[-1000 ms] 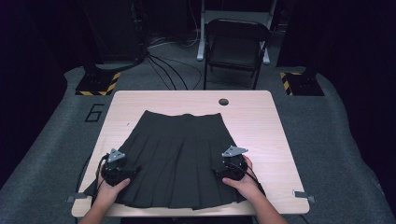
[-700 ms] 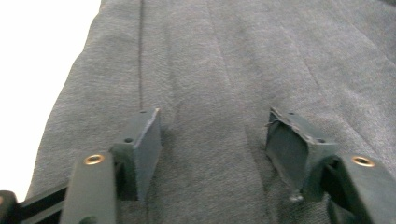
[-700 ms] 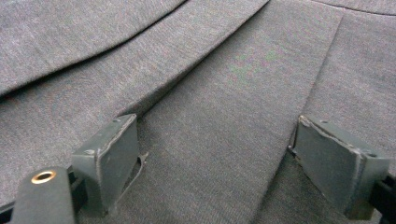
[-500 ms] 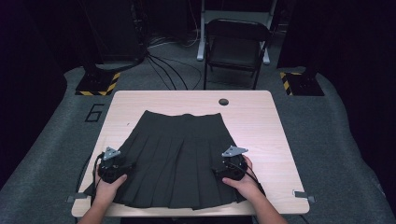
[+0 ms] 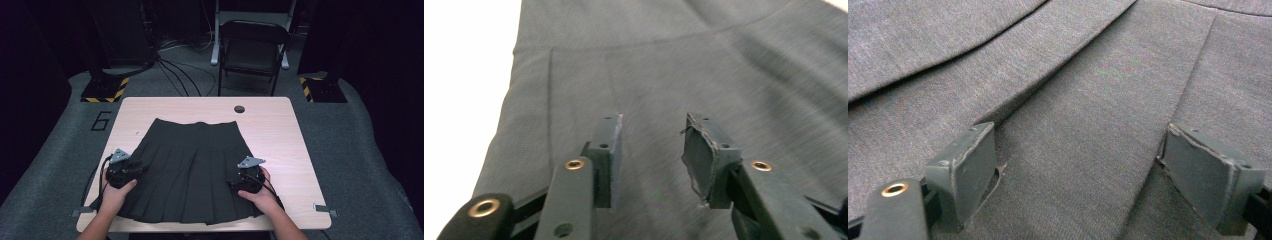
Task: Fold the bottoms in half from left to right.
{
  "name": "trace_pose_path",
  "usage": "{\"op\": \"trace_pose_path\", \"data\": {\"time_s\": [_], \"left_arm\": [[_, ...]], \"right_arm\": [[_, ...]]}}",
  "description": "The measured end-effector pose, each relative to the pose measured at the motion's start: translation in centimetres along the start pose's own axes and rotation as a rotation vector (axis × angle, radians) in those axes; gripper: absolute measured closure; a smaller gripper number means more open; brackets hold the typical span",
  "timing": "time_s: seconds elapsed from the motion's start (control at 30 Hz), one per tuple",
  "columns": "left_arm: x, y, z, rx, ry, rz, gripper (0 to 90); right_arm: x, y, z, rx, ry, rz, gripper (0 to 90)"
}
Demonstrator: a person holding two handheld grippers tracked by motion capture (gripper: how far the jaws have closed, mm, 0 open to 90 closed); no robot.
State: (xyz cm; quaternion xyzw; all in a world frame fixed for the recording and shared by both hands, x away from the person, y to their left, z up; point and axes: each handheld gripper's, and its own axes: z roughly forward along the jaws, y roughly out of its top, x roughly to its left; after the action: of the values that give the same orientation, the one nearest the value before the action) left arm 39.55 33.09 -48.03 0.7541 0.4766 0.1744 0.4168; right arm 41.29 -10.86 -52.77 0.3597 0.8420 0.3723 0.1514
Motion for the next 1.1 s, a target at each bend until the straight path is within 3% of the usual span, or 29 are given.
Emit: {"op": "trace_pose_path", "data": {"time_s": [0.2, 0.4, 0.63, 0.87, 0.97, 1.1], "left_arm": [[-0.4, 1.5, -0.1, -0.012, 0.002, 0.024, 63.4], [-0.2, 2.9, -0.2, -0.040, 0.000, -0.033, 60.3], [0.5, 4.1, -0.5, -0.079, 0.089, -0.049, 58.5], [0.9, 3.9, -0.9, -0.092, 0.076, -0.073, 60.9], [1.1, 3.5, -1.1, -0.074, 0.057, -0.073, 61.7], [1.4, 2.4, -1.0, -0.048, 0.090, -0.046, 61.5]], "right_arm": [[0.0, 0.0, 0.0, 0.000, 0.000, 0.001, 14.1], [0.0, 0.0, 0.0, -0.001, -0.001, 0.002, 14.1], [0.0, 0.0, 0.0, 0.000, 0.000, 0.001, 14.1], [0.0, 0.0, 0.0, 0.000, 0.000, 0.000, 14.1], [0.0, 0.0, 0.0, 0.000, 0.000, -0.001, 14.1], [0.0, 0.0, 0.0, 0.000, -0.001, 0.000, 14.1]]}}
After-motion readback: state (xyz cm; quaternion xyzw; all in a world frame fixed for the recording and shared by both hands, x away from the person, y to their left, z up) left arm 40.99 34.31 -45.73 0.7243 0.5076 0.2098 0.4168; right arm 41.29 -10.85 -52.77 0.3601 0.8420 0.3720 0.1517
